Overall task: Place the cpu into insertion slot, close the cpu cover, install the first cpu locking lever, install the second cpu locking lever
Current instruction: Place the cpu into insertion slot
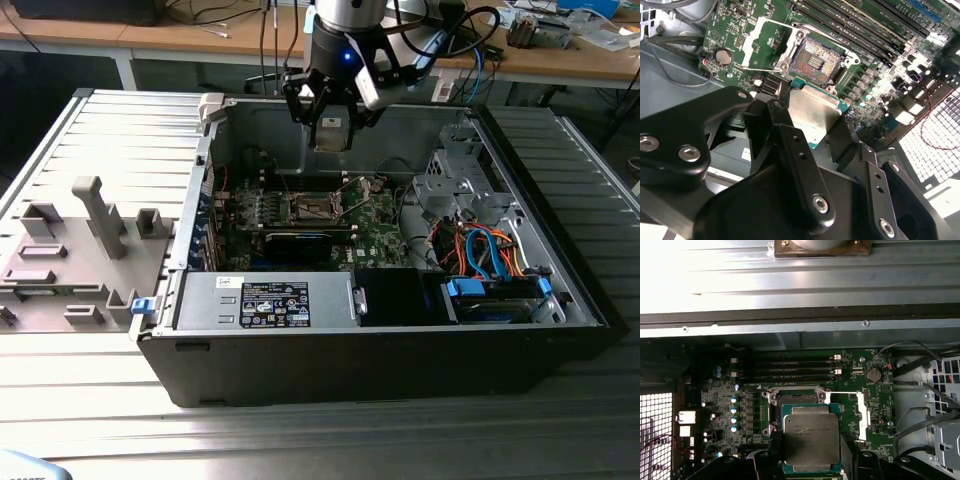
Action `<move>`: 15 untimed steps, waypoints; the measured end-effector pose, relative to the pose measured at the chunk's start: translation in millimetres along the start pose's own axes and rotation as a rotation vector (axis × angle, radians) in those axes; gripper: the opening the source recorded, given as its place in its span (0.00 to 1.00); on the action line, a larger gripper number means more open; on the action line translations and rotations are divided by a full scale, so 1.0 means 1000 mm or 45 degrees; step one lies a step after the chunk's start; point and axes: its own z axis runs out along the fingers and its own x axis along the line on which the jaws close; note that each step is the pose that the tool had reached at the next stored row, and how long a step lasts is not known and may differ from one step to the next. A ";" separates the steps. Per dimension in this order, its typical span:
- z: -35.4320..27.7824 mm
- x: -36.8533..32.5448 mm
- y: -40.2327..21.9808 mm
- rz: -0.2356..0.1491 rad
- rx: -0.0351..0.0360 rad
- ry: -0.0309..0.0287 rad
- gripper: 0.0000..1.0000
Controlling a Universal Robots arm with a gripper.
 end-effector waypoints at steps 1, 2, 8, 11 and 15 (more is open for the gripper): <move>0.0004 0.0000 0.0000 0.000 0.0001 0.0000 0.55; 0.0006 0.0000 -0.0001 0.000 0.0001 0.0001 0.55; 0.0018 0.0000 -0.0002 0.000 0.0001 0.0000 0.55; 0.0022 -0.0001 -0.0002 0.000 0.0001 0.0000 0.55; 0.0028 -0.0001 -0.0003 0.000 0.0001 0.0000 0.55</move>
